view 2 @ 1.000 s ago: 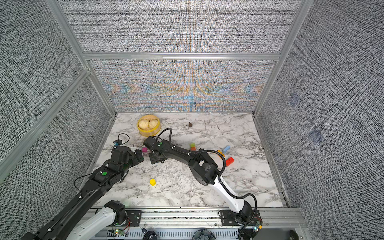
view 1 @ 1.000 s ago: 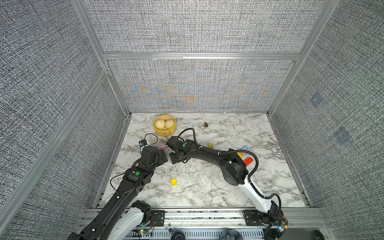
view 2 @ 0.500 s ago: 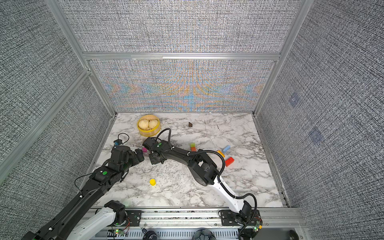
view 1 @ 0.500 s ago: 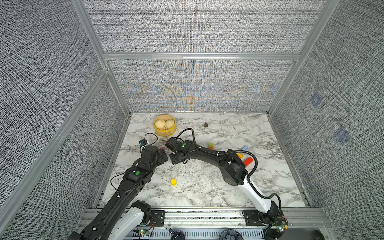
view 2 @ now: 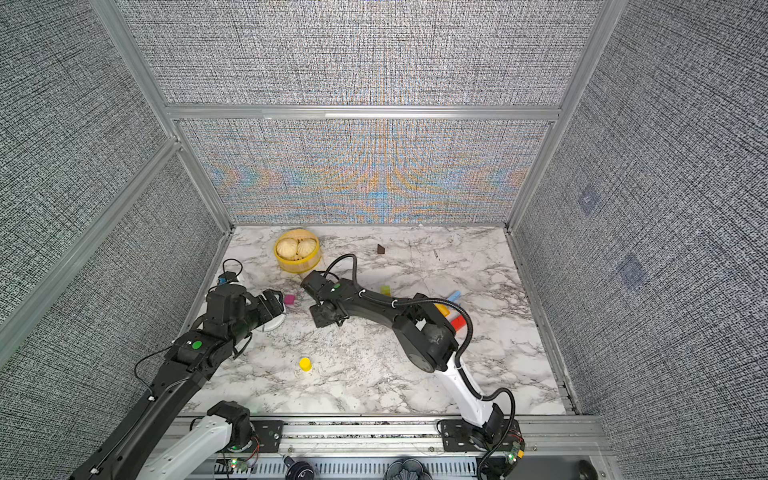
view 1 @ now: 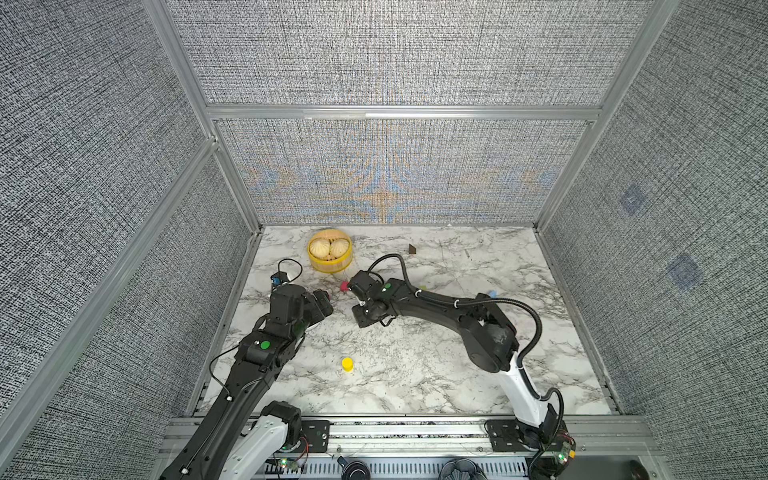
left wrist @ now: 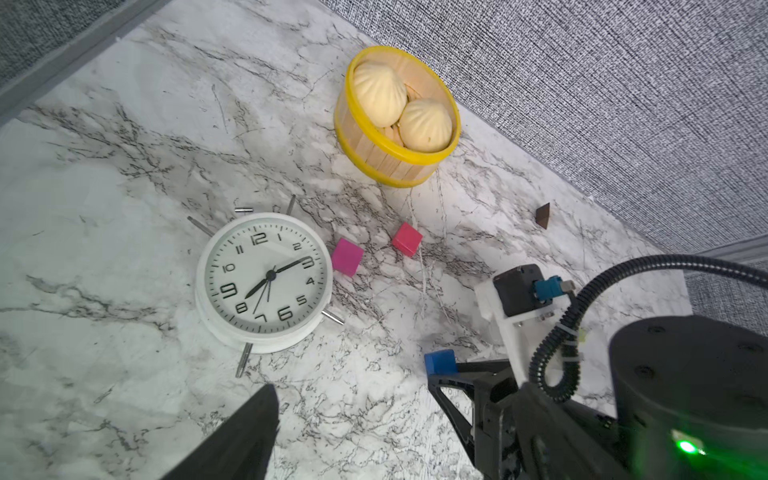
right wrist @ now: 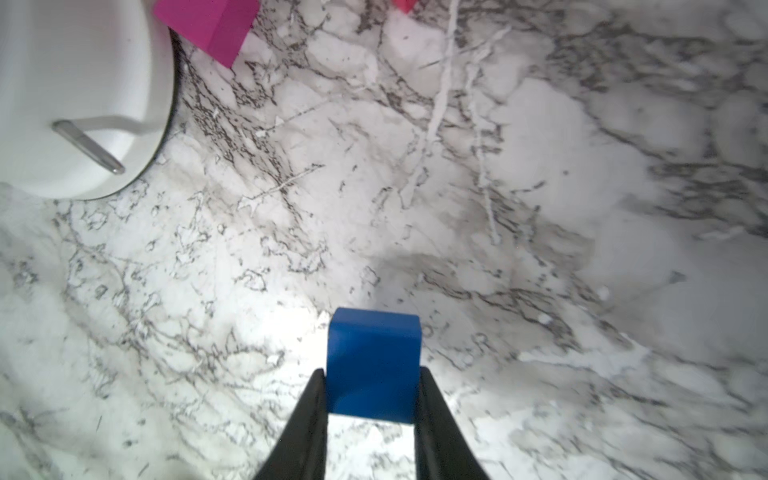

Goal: Build the wood block tower
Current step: 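Grasp the blue block with the right gripper and lift it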

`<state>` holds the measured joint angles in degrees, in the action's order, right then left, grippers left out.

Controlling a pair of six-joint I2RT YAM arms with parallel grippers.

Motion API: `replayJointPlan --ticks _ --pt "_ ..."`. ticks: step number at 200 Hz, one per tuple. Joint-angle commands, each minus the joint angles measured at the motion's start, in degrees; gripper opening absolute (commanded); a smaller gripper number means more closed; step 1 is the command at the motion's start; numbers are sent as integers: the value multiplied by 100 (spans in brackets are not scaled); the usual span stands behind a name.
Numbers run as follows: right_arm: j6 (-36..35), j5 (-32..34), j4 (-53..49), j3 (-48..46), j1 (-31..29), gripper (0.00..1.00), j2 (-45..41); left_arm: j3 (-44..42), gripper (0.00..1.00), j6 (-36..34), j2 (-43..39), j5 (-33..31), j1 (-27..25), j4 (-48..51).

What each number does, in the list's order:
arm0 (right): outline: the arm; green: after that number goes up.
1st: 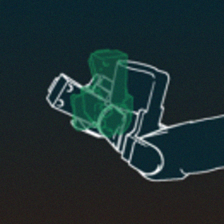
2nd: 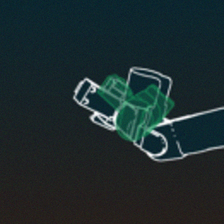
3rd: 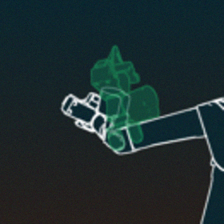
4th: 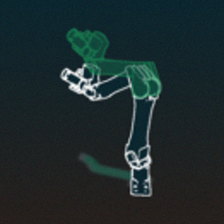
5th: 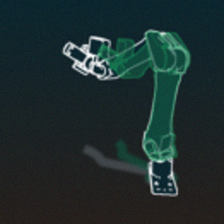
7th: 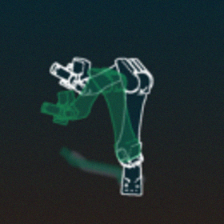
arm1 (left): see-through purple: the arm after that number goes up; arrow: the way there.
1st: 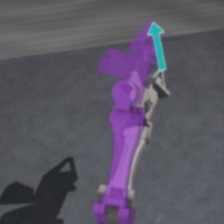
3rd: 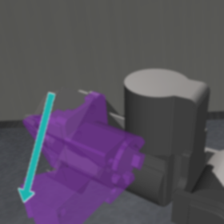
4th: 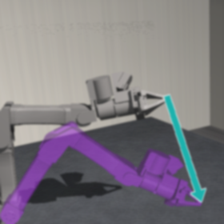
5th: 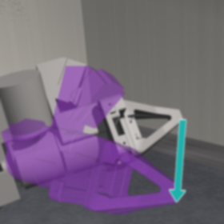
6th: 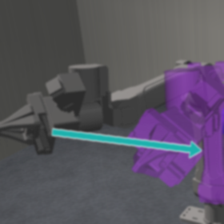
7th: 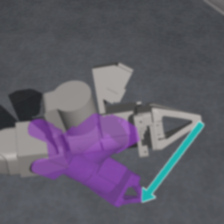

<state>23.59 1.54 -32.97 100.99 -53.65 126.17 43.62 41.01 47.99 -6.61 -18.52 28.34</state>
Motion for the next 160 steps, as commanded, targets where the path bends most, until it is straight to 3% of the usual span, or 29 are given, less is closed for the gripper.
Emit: replayJointPlan --ticks 1,51,80,113,160 --pt "-286 -317 765 -628 124 24 -516 150 84 -15 123 476 81 80" --pt "-770 -756 1944 -2444 581 23 -2036 521 63 -183 1005 1681 246 -306" --pt "-1029 -848 2392 -3199 807 23 -2794 935 45 -533 1909 2618 248 -529" --pt "-1263 -1074 2643 -3556 994 23 -3196 1435 40 -612 2925 3700 216 -896" --pt "-1487 -1466 2971 -3757 1204 23 -3318 2233 40 -963 3912 4105 9 -680"
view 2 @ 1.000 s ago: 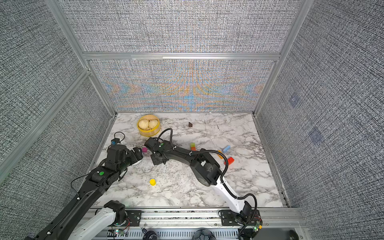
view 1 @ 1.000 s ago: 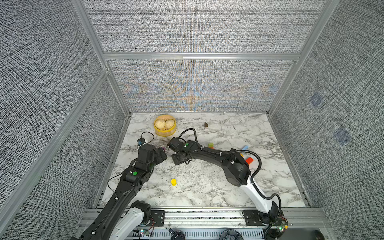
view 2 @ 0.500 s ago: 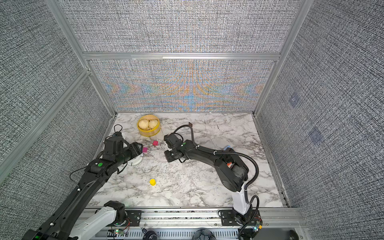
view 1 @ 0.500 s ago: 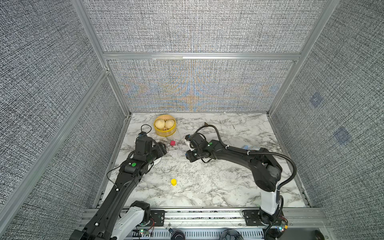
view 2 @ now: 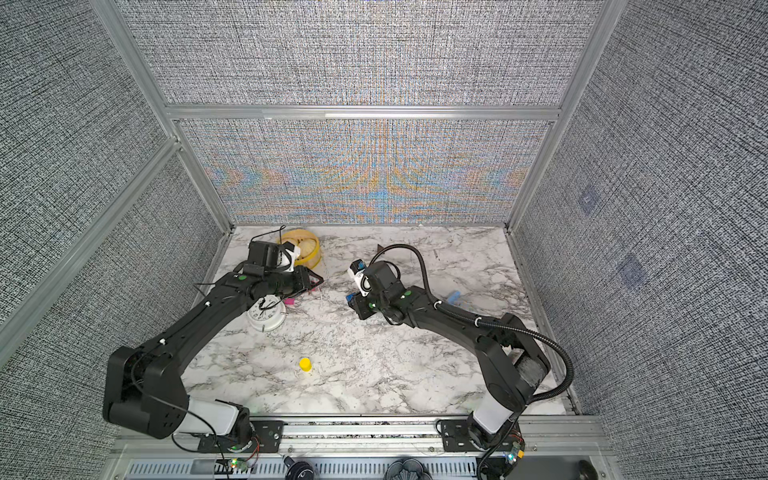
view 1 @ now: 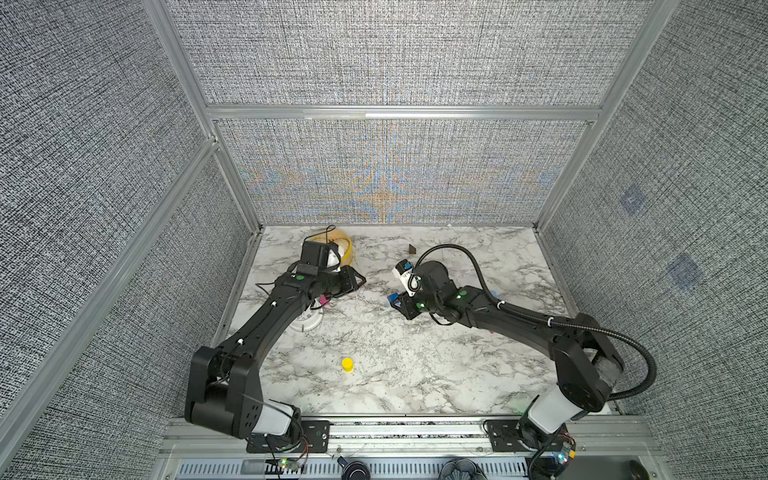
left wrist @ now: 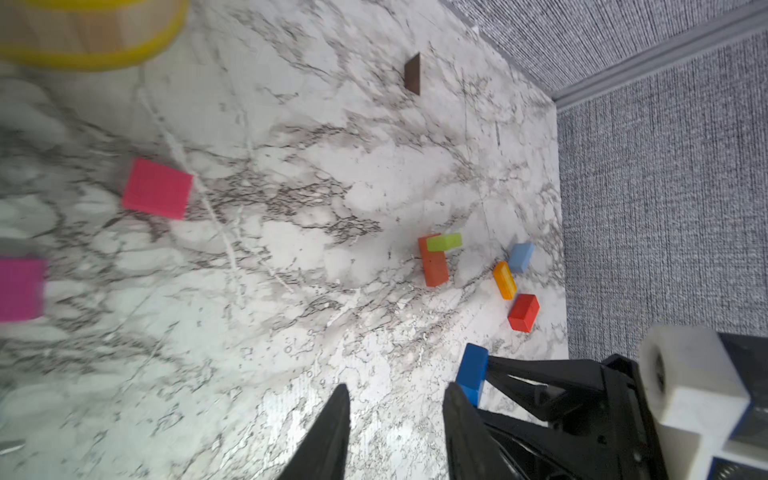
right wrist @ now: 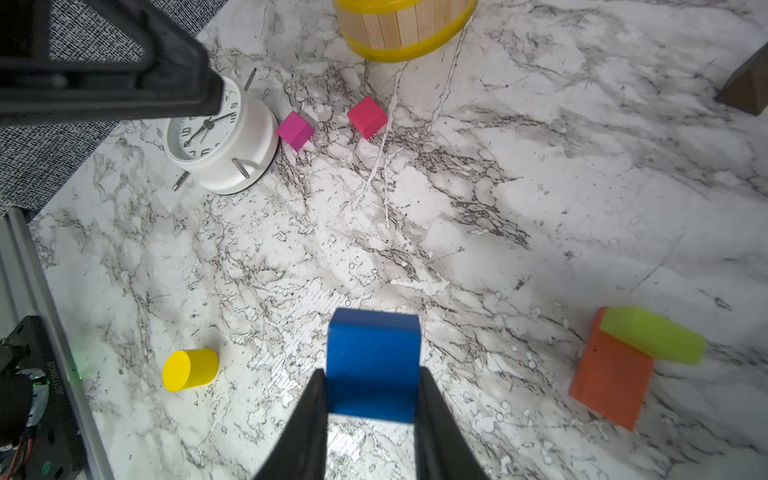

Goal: Build the wood block tower
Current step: 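Grasp the blue block with the right gripper and lift it, then carry the blue block to the left gripper while the left gripper closes on it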

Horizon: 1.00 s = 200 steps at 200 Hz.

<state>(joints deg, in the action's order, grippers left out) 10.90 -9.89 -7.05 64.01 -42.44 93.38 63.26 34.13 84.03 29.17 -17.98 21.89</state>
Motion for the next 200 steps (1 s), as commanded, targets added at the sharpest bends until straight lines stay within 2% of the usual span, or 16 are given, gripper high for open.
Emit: replayJointPlan --ticks 1,40,84,118,200 --pt "-222 -339 384 -61 89 23 -35 284 40 -275 325 541 -51 -35" --pt "-473 -565 528 -32 234 24 30 937 40 -418 1142 911 -346 12" --pt "-496 -734 564 -78 403 24 4 1440 34 -561 1807 1206 -599 37" --pt "-571 -727 537 -74 469 24 37 1504 34 -605 1946 1457 -644 -12" --pt "-601 -678 536 -133 638 24 22 1523 33 -767 1903 1434 -769 229"
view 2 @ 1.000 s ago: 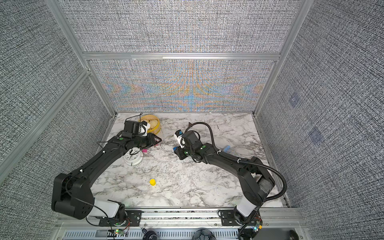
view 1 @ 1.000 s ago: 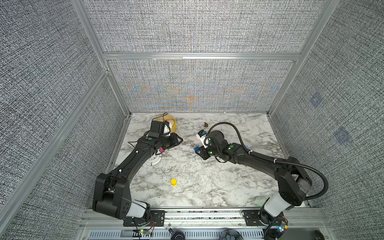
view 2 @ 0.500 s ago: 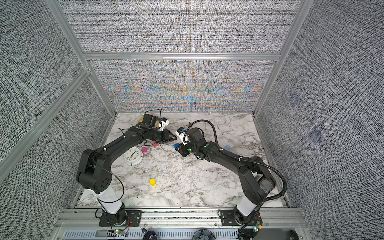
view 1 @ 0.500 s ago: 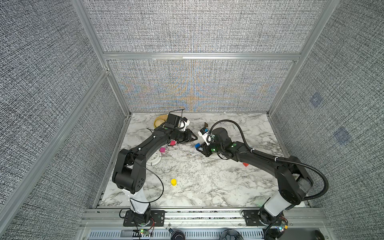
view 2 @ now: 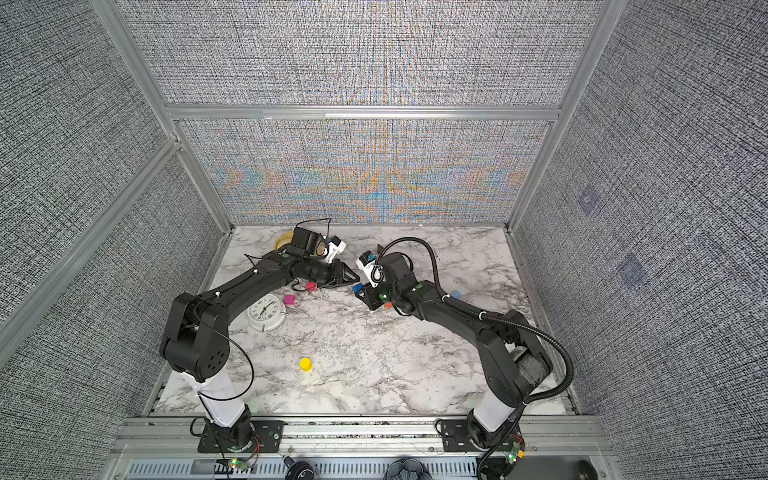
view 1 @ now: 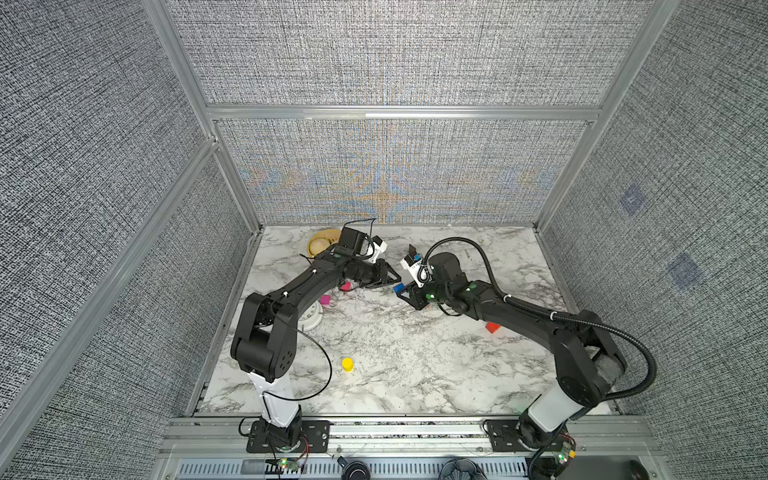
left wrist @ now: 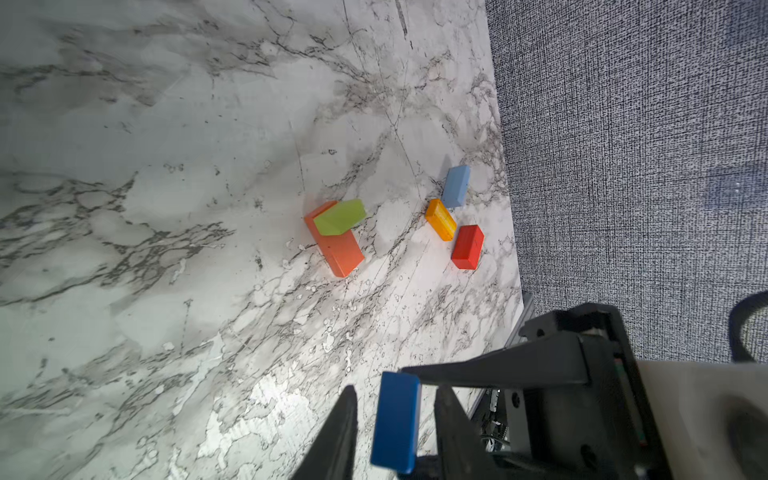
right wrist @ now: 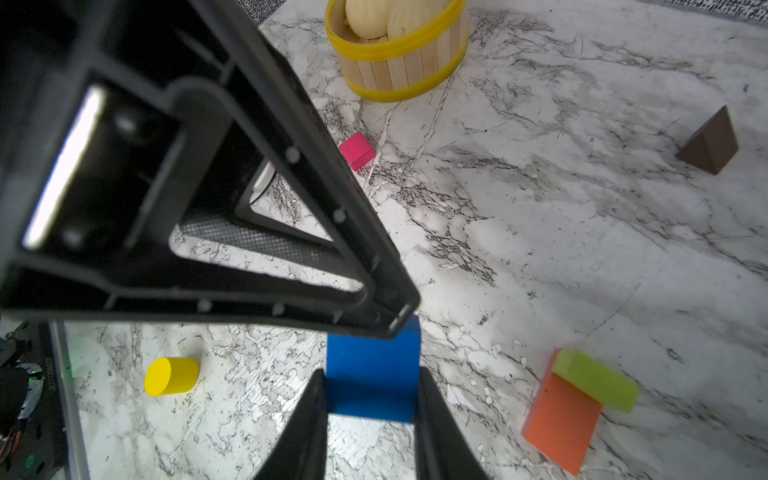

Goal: Build the wood block tower
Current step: 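Carry the blue block to the left gripper while the left gripper closes on it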

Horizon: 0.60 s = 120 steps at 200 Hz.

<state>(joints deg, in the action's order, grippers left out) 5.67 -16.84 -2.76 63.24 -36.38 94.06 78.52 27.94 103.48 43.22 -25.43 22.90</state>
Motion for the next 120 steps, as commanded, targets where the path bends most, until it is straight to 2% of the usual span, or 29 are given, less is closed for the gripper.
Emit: replayJointPlan --ticks 1,82,120 --pt "-81 16 109 -62 34 24 -55 -8 33 -145 -49 28 -33 128" --pt "-95 -27 171 -99 78 24 -63 23 32 -261 66 65 -155 314" --pt "-101 -40 174 -119 87 24 -65 32 24 -304 76 43 -174 356"
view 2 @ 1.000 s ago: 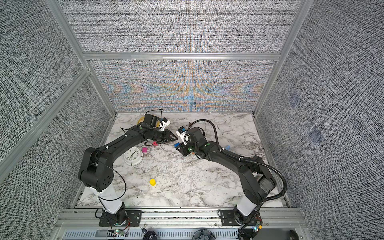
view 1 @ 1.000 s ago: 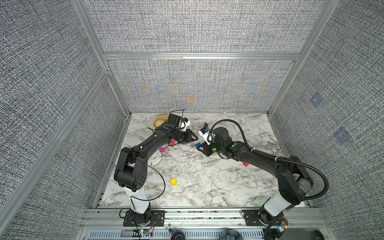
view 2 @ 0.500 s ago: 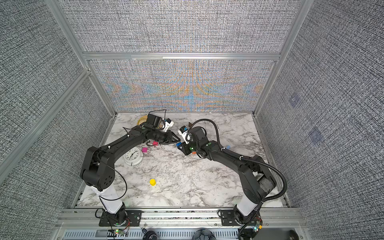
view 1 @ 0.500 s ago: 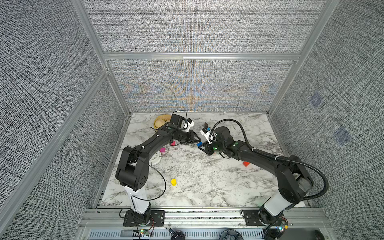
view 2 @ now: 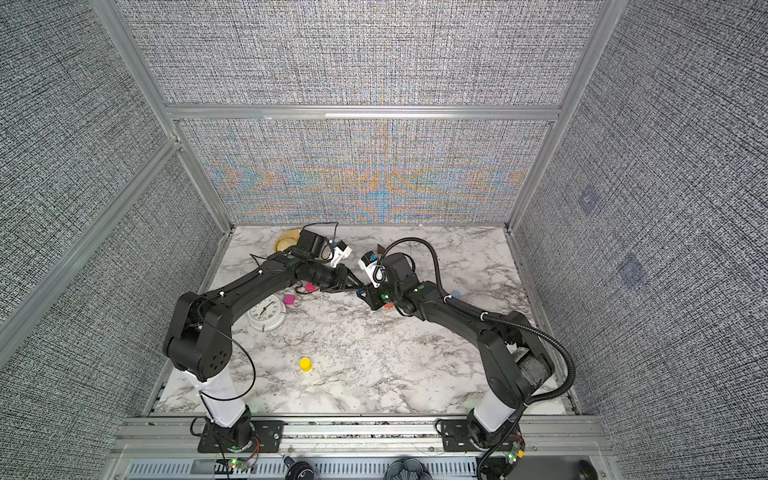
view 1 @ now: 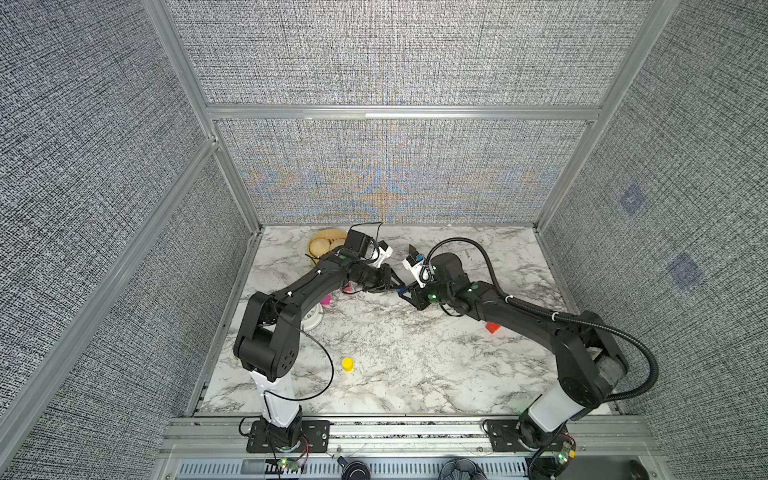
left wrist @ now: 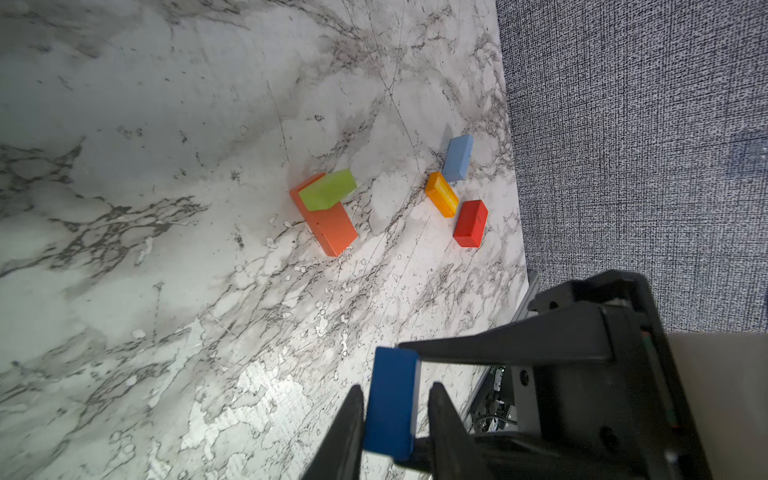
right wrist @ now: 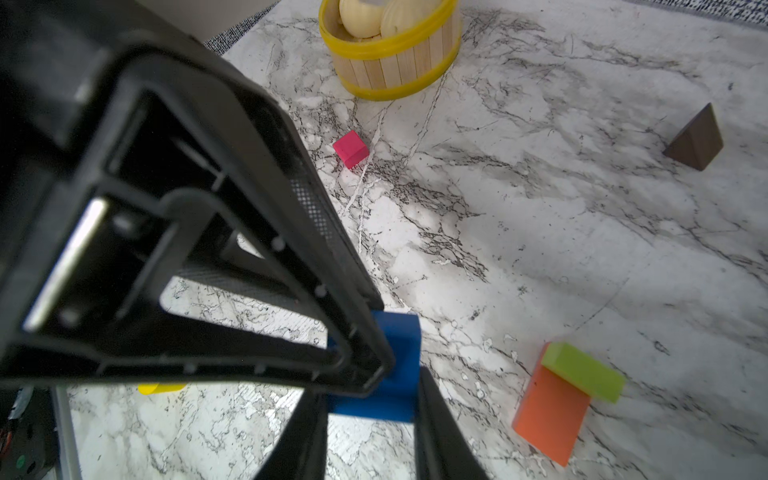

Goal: Build the wood block tower
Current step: 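Carry the blue block to the left gripper while the left gripper closes on it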

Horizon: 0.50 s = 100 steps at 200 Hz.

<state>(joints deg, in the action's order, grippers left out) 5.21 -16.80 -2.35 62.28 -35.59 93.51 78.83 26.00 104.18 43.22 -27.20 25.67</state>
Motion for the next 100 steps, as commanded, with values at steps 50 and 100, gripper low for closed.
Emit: replayJointPlan --ticks 50,100 --pt "-50 -34 137 -36 17 27 7 -17 12 -121 -29 29 0 78" --pt "32 -119 229 -73 71 46 44 55 11 -155 -36 -88 1 167"
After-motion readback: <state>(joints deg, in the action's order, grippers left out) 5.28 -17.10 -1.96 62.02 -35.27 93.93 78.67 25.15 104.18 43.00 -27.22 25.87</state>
